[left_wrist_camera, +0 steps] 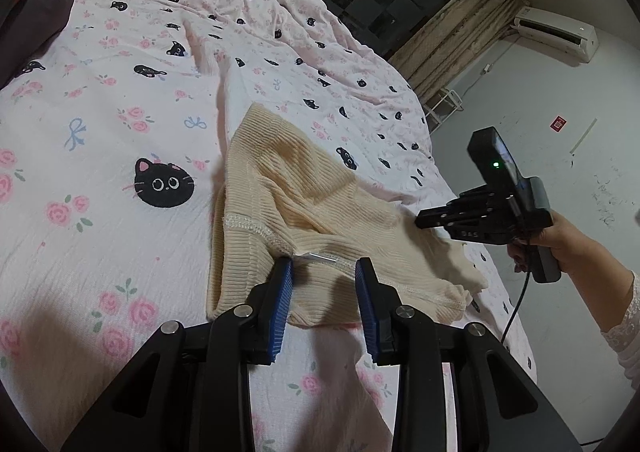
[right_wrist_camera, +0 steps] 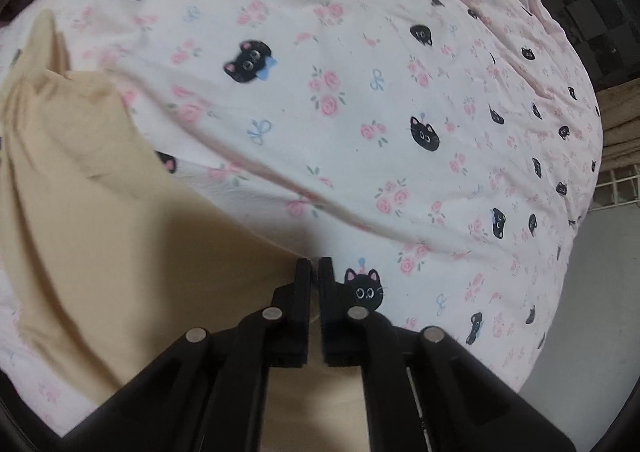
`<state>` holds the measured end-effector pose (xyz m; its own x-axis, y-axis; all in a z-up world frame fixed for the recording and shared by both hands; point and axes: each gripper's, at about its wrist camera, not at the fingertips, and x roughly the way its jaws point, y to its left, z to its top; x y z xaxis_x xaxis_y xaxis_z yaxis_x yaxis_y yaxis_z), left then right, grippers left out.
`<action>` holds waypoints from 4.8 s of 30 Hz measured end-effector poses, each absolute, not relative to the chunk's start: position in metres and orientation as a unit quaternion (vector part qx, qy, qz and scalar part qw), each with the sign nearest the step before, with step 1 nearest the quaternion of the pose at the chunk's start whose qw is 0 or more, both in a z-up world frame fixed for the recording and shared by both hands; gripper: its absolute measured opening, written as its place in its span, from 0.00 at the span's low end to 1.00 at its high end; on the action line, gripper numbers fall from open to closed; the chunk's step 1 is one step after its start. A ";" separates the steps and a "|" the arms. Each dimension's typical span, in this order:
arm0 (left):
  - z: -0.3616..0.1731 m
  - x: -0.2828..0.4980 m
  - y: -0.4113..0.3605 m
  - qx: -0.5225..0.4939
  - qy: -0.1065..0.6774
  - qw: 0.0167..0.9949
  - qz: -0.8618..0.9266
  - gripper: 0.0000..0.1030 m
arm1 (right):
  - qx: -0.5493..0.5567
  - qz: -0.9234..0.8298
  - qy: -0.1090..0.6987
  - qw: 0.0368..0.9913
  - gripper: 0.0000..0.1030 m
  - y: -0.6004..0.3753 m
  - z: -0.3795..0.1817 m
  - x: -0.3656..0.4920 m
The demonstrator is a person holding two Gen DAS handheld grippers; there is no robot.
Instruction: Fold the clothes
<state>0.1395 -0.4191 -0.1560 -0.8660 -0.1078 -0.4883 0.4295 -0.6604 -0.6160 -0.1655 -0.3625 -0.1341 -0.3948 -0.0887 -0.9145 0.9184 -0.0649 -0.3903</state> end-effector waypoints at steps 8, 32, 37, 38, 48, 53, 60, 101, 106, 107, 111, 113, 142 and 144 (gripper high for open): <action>-0.156 0.138 -0.419 0.210 0.382 0.155 -0.887 0.27 | 0.355 -0.640 0.468 0.495 0.19 -0.374 -0.082 -0.134; -0.156 0.138 -0.419 0.206 0.378 0.151 -0.890 0.30 | 0.444 -0.641 0.334 0.530 0.24 -0.422 -0.104 -0.121; -0.156 0.137 -0.419 0.207 0.375 0.153 -0.890 0.30 | 0.489 -0.680 0.212 0.503 0.40 -0.362 -0.081 -0.172; -0.156 0.137 -0.419 0.207 0.375 0.153 -0.891 0.30 | 0.495 -0.685 0.194 0.498 0.41 -0.345 -0.076 -0.180; -0.148 0.139 -0.411 0.212 0.355 0.169 -0.895 0.36 | 0.553 -0.699 0.097 0.443 0.46 -0.212 -0.083 -0.208; -0.133 0.148 -0.403 0.216 0.346 0.189 -0.893 0.44 | 0.568 -0.674 0.085 0.464 0.46 -0.186 -0.097 -0.183; -0.118 0.178 -0.408 0.234 0.332 0.216 -0.888 0.52 | 0.520 -0.642 0.148 0.544 0.46 -0.186 -0.090 -0.117; -0.130 0.200 -0.413 0.290 0.273 0.163 -0.903 0.52 | 0.468 -0.616 0.187 0.606 0.03 -0.250 -0.113 -0.067; -0.128 0.198 -0.413 0.290 0.271 0.155 -0.905 0.52 | 0.472 -0.600 0.195 0.616 0.04 -0.233 -0.124 -0.060; -0.127 0.196 -0.413 0.291 0.271 0.151 -0.905 0.52 | 0.475 -0.599 0.196 0.614 0.03 -0.231 -0.128 -0.060; -0.125 0.181 -0.417 0.314 0.240 0.127 -0.910 0.52 | 0.486 -0.599 0.180 0.610 0.03 -0.228 -0.138 -0.064; -0.125 0.168 -0.422 0.334 0.221 0.113 -0.909 0.52 | 0.487 -0.599 0.178 0.610 0.03 -0.227 -0.140 -0.064; -0.102 0.138 -0.462 0.368 0.224 0.006 -0.902 0.05 | 0.483 -0.598 0.179 0.614 0.04 -0.227 -0.134 -0.065; -0.099 0.142 -0.464 0.370 0.226 -0.001 -0.901 0.05 | 0.480 -0.597 0.180 0.617 0.04 -0.226 -0.130 -0.065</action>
<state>0.1422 -0.4640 -0.0990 -0.7268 0.1700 -0.6655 0.1648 -0.8974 -0.4092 -0.0653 -0.2263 -0.1303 0.2218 -0.5638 -0.7956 0.9094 -0.1748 0.3774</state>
